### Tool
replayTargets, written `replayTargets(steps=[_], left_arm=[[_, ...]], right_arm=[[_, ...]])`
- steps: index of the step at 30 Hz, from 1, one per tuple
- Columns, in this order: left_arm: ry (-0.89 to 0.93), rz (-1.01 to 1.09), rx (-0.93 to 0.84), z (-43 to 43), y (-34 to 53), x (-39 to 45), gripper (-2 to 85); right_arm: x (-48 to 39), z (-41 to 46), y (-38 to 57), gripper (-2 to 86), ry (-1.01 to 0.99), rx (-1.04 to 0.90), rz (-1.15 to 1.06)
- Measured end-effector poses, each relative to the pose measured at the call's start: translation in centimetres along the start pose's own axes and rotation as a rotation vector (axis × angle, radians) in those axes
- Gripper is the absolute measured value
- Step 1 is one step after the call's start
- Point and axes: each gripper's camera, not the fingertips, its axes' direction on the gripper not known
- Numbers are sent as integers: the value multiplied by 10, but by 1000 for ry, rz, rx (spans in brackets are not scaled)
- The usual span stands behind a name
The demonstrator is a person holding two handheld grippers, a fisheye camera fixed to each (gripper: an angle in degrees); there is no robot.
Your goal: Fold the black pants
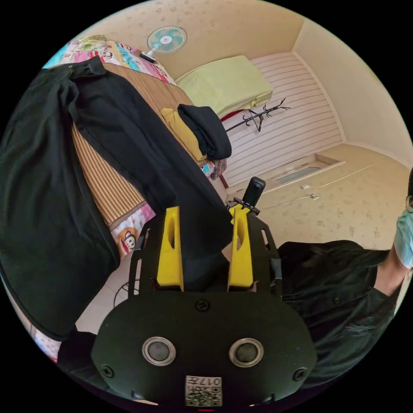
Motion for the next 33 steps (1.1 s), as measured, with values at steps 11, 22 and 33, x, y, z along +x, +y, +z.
replayTargets(steps=[11, 22, 33], left_arm=[[-149, 20, 60, 5, 13, 3, 25], [-199, 63, 136, 8, -11, 48, 9], [-125, -141, 390, -163, 98, 11, -1]], right_arm=[[127, 11, -119, 127, 384, -309, 194], [398, 166, -274, 125, 1037, -285, 534], [269, 379, -348, 28, 920, -15, 17]])
